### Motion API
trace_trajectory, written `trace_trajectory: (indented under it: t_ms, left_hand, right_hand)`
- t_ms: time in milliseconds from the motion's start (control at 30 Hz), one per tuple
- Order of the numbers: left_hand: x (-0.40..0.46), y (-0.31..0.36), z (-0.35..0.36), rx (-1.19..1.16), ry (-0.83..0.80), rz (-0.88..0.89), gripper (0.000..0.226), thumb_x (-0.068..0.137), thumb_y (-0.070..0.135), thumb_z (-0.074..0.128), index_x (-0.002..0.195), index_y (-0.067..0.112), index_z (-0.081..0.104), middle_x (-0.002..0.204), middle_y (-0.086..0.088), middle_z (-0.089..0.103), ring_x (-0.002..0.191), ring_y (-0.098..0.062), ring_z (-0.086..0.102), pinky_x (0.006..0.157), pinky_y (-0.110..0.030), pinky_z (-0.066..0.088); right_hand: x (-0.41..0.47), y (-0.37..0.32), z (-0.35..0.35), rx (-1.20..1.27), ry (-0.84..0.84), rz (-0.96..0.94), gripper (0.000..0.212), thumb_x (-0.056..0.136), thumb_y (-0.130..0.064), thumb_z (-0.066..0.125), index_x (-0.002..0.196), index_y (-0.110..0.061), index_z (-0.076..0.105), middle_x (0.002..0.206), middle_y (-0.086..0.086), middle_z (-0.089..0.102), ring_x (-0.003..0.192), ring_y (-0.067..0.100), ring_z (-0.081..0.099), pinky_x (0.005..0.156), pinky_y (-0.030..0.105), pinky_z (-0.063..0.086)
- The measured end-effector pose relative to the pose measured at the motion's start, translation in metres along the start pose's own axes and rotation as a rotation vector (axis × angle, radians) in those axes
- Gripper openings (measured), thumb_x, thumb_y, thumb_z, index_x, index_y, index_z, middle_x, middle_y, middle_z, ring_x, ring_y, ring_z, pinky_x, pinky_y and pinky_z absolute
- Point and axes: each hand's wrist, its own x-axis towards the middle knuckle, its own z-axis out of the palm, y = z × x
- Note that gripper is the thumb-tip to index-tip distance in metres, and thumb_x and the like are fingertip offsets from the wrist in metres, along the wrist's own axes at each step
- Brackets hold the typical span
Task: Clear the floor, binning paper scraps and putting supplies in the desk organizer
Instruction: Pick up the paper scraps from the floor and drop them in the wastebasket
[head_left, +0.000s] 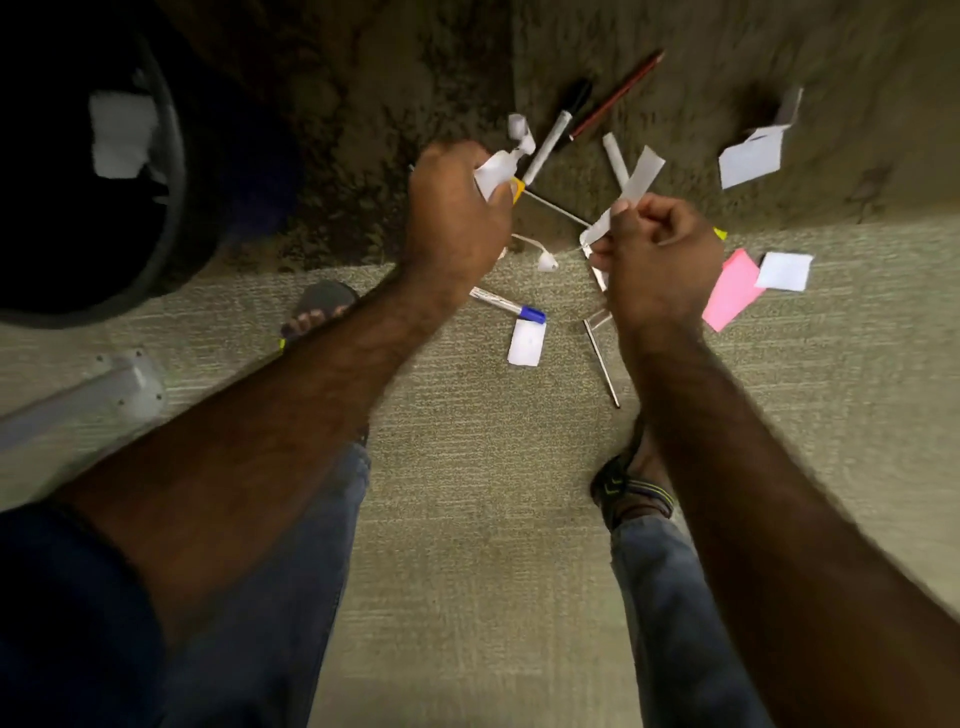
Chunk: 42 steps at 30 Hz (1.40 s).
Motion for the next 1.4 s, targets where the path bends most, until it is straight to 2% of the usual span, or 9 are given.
trace_trajectory:
  t_ms: [100, 233, 433, 700, 867, 1033, 1200, 1333, 1400]
  left_hand:
    - [0.009, 0.003, -0.035, -0.048, 0.091, -0.039, 0.021, 0.085, 0.023, 0.078, 0.095, 0.005, 0.075, 0.101, -0.015, 0.073, 0.094, -0.025, 0.066, 0.072, -0.015, 0.032]
    - [0.013, 0.004, -0.082, -0.115, 0.205, -0.101, 0.023, 0.084, 0.024, 0.079, 0.092, 0.002, 0.074, 0.099, -0.015, 0.071, 0.092, -0.025, 0.065, 0.074, -0.019, 0.039]
    - [0.008, -0.010, -0.156, -0.177, 0.384, -0.139, 0.024, 0.082, 0.021, 0.081, 0.087, 0.000, 0.070, 0.096, -0.012, 0.069, 0.082, -0.007, 0.054, 0.069, 0.003, 0.032]
    - [-0.002, -0.068, -0.236, -0.123, 0.512, -0.228, 0.029, 0.085, 0.028, 0.078, 0.088, 0.000, 0.071, 0.095, -0.011, 0.068, 0.082, -0.007, 0.056, 0.071, 0.001, 0.033]
    - [0.000, -0.107, -0.264, -0.091, 0.562, -0.327, 0.033, 0.084, 0.035, 0.075, 0.089, 0.003, 0.071, 0.097, -0.011, 0.069, 0.078, -0.008, 0.056, 0.068, -0.001, 0.033]
    - [0.005, -0.135, -0.268, -0.059, 0.569, -0.379, 0.040, 0.083, 0.039, 0.072, 0.104, 0.005, 0.072, 0.109, -0.013, 0.068, 0.092, -0.022, 0.067, 0.082, -0.026, 0.052]
    - [0.000, -0.148, -0.264, 0.038, 0.521, -0.354, 0.047, 0.086, 0.038, 0.070, 0.122, 0.007, 0.066, 0.124, -0.013, 0.064, 0.113, -0.020, 0.065, 0.101, -0.025, 0.050]
    - [-0.008, -0.140, -0.260, 0.144, 0.551, -0.266, 0.047, 0.089, 0.033, 0.064, 0.125, 0.003, 0.064, 0.128, -0.016, 0.061, 0.122, -0.022, 0.060, 0.106, -0.015, 0.042]
    - [-0.010, -0.132, -0.257, 0.177, 0.558, -0.160, 0.042, 0.092, 0.027, 0.065, 0.123, -0.001, 0.065, 0.126, -0.020, 0.062, 0.121, -0.026, 0.062, 0.107, -0.019, 0.043]
  right_hand:
    - [-0.009, -0.027, 0.012, 0.011, -0.008, -0.040, 0.009, 0.095, -0.023, 0.073, 0.100, -0.015, 0.070, 0.075, 0.007, 0.078, 0.060, 0.020, 0.077, 0.067, 0.053, 0.065]
    - [-0.031, -0.065, 0.031, 0.050, -0.072, -0.088, 0.007, 0.097, -0.022, 0.073, 0.094, -0.022, 0.067, 0.068, 0.004, 0.075, 0.058, 0.021, 0.075, 0.063, 0.047, 0.066]
    - [-0.072, -0.119, 0.068, 0.153, -0.183, -0.145, 0.004, 0.097, -0.015, 0.073, 0.096, -0.014, 0.069, 0.069, 0.010, 0.074, 0.062, 0.021, 0.073, 0.058, 0.035, 0.063]
    - [-0.133, -0.154, 0.138, 0.198, -0.347, -0.195, 0.013, 0.100, -0.013, 0.069, 0.107, -0.002, 0.068, 0.072, 0.011, 0.075, 0.062, 0.023, 0.074, 0.059, 0.036, 0.064]
    - [-0.162, -0.165, 0.188, 0.215, -0.364, -0.189, 0.017, 0.099, -0.009, 0.069, 0.087, -0.019, 0.063, 0.061, -0.002, 0.068, 0.059, 0.018, 0.071, 0.057, 0.037, 0.065]
    - [-0.183, -0.159, 0.224, 0.127, -0.369, -0.242, 0.013, 0.097, -0.013, 0.072, 0.086, -0.018, 0.068, 0.070, 0.007, 0.075, 0.065, 0.024, 0.076, 0.067, 0.047, 0.066]
    - [-0.202, -0.146, 0.239, 0.045, -0.380, -0.284, 0.011, 0.089, -0.017, 0.081, 0.096, -0.015, 0.072, 0.068, -0.010, 0.071, 0.060, -0.011, 0.064, 0.058, 0.004, 0.049]
    - [-0.214, -0.137, 0.231, 0.069, -0.473, -0.238, 0.036, 0.091, -0.015, 0.079, 0.125, -0.010, 0.071, 0.093, -0.001, 0.080, 0.082, 0.004, 0.076, 0.080, 0.023, 0.064]
    - [-0.216, -0.132, 0.222, 0.115, -0.447, -0.266, 0.032, 0.091, -0.011, 0.079, 0.122, -0.007, 0.072, 0.095, 0.002, 0.079, 0.084, 0.003, 0.076, 0.079, 0.018, 0.063]
